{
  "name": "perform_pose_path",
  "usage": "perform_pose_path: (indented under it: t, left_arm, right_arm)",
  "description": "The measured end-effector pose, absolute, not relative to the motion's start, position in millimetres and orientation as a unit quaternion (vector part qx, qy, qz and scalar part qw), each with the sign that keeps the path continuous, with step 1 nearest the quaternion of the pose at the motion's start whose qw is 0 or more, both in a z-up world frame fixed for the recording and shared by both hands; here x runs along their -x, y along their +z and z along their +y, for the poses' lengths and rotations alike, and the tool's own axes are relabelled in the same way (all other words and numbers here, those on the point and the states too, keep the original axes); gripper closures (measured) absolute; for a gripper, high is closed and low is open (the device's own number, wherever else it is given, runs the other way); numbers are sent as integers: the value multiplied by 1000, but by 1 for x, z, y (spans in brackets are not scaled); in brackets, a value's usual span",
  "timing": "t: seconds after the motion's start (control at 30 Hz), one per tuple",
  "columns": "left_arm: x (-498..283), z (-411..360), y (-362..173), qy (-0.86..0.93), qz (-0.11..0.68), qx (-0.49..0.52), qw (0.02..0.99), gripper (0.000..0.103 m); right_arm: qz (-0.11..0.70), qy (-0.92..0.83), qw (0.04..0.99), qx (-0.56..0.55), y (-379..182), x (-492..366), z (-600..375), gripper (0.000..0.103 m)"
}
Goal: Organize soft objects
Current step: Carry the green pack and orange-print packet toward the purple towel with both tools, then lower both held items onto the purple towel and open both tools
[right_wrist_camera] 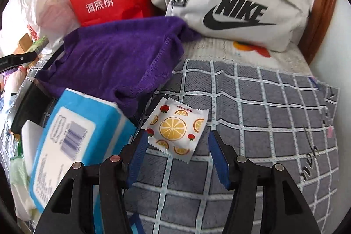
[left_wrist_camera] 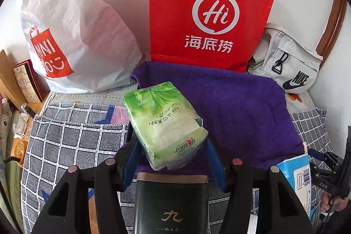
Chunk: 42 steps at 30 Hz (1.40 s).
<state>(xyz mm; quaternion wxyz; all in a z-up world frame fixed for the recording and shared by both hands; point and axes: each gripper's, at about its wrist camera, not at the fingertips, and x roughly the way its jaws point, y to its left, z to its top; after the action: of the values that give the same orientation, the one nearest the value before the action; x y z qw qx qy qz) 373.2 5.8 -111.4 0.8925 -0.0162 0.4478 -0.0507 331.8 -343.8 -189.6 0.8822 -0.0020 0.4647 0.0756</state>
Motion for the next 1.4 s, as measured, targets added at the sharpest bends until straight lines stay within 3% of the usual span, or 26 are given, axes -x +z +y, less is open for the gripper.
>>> perform_pose_path:
  t: [0.2,0.37,0.47,0.97,1.4]
  left_arm:
    - [-374,4,-111,-48,450,9,892,47]
    - [-373,3,-112,-49,451,4,891,46]
    - [-372,3,-113,-48,453,5,890,46]
    - [-358,14,-109,-48,453,21,890,46]
    - [-338,22,-92,-55,444,36,893,46]
  right_arm:
    - [466,66,882,7,-208,-341,-340,50]
    - [447,53,893,9,-208,-339,-341,89]
    - [443,57,895,13,-207,-338,-341,94]
    - [390,31,920,-1,-135,-292,-351,98]
    - [334,125,934,-13,-68,-268,-281,98]
